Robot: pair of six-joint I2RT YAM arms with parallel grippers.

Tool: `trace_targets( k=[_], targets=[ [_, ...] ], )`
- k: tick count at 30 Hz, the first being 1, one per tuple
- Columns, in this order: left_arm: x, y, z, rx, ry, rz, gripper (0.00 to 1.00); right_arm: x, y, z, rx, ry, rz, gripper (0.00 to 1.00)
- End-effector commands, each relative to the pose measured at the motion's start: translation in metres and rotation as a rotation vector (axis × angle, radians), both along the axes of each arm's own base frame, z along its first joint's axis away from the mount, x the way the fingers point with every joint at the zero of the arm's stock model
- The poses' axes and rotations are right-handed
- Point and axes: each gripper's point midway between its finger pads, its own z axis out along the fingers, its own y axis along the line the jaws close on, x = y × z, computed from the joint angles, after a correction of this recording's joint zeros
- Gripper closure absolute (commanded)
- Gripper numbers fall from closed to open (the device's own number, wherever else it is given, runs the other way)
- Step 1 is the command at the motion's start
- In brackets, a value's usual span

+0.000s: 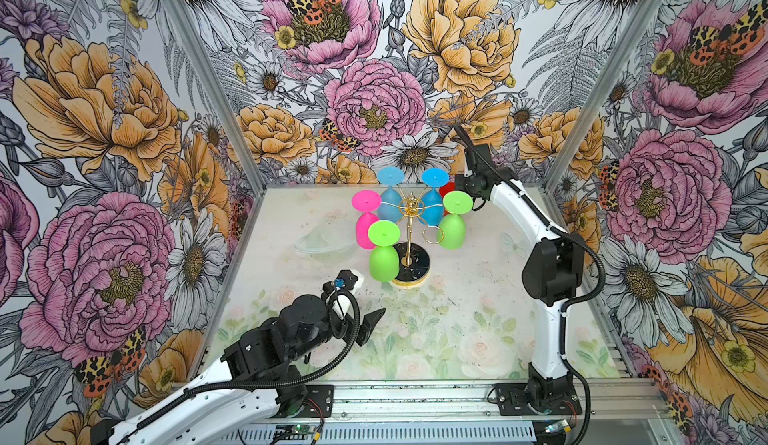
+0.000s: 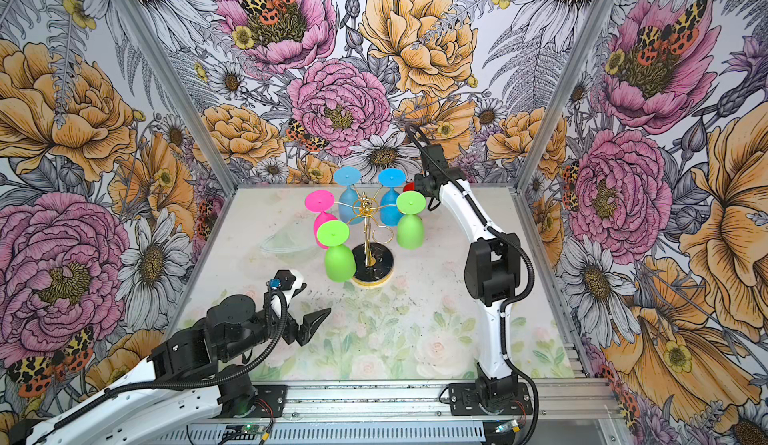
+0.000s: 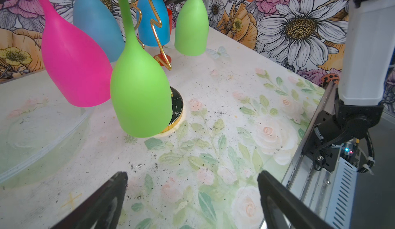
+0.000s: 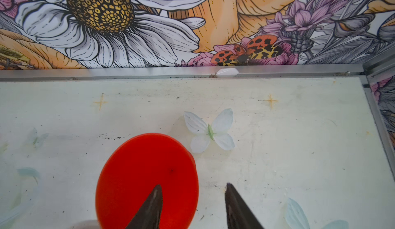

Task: Take the wine glass off the wine glass rack
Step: 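Lift the right gripper up and away from the standing red glass, then move the right gripper to the foot of a hanging green glass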

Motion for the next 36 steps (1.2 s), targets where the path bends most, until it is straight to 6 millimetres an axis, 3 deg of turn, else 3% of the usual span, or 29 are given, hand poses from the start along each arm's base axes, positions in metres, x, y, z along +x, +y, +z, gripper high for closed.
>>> trace_targets(
  k=[1,10,18,27,36],
  targets=[
    [-0.001,-0.003,0.009,-0.027,0.02,-0.011,0.03,-0.016,-0.006,0.049,0.087,-0.074,-0.006,0.49],
    [0.006,0.001,0.01,-0.039,0.031,0.011,0.03,-0.061,-0.019,0.079,0.145,-0.093,-0.007,0.37],
    [0.015,0.01,0.012,-0.06,0.038,0.053,0.02,-0.109,-0.025,0.101,0.23,-0.101,0.013,0.36],
    [0.026,0.02,0.012,-0.065,0.031,0.112,0.02,-0.158,-0.014,0.116,0.342,-0.108,0.077,0.35],
    [0.033,0.028,0.015,-0.08,0.014,0.147,0.02,-0.183,0.003,0.128,0.455,-0.098,0.156,0.36]
  ],
)
